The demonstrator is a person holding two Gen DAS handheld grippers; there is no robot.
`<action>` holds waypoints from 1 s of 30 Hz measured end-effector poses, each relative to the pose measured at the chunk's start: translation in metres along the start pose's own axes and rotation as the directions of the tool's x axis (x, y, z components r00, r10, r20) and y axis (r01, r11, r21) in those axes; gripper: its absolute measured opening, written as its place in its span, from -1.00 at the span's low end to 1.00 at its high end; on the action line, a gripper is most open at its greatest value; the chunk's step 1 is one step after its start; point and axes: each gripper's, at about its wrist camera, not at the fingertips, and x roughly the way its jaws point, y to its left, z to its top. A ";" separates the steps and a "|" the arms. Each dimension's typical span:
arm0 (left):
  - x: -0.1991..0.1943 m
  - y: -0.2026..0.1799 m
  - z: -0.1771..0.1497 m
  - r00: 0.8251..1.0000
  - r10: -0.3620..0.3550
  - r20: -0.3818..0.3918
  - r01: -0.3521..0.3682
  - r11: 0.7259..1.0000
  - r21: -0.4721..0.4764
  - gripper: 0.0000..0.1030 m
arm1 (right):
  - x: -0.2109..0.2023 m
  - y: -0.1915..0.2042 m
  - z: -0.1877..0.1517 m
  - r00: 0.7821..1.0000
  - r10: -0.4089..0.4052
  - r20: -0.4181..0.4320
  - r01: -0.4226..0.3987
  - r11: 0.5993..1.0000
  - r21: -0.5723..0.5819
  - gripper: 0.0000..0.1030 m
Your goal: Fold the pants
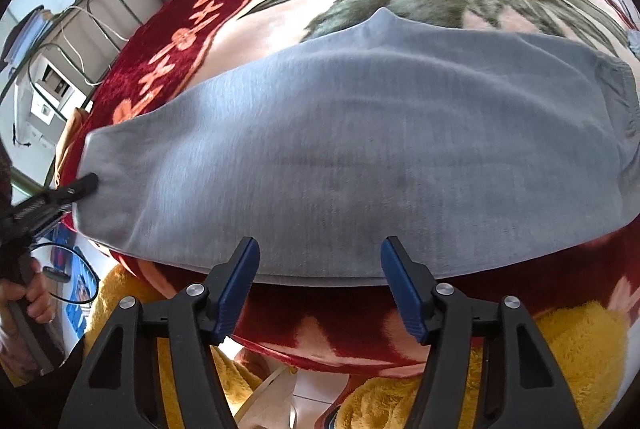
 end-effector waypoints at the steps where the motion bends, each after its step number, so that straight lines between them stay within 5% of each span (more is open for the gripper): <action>1: -0.003 -0.006 0.001 1.000 -0.012 0.004 0.012 1.000 0.010 -0.76 | -0.002 -0.001 0.000 1.000 -0.001 0.006 0.001 1.000 0.002 0.27; 8: 0.002 -0.059 0.000 0.993 -0.107 -0.051 0.112 0.989 0.098 -0.76 | -0.013 -0.010 -0.002 0.999 -0.002 0.039 0.001 1.000 0.025 0.27; 19: 0.069 -0.084 -0.025 0.968 -0.092 -0.234 0.121 0.986 0.112 -0.73 | -0.008 -0.026 -0.006 1.000 -0.004 0.018 0.003 0.998 0.061 0.27; 23: 0.064 -0.090 -0.029 0.966 -0.081 -0.245 0.120 0.982 0.149 -0.52 | -0.003 -0.025 -0.006 1.000 -0.008 0.000 0.008 0.998 0.058 0.27; 25: 0.056 -0.093 -0.028 0.967 -0.082 -0.239 0.124 0.979 0.164 -0.27 | 0.000 -0.023 -0.006 1.000 -0.017 -0.014 0.017 0.998 0.053 0.27; 30: 0.028 -0.092 -0.024 0.974 -0.101 -0.203 0.138 0.974 0.178 -0.08 | 0.005 -0.017 -0.003 0.999 -0.042 -0.029 0.043 0.998 0.037 0.27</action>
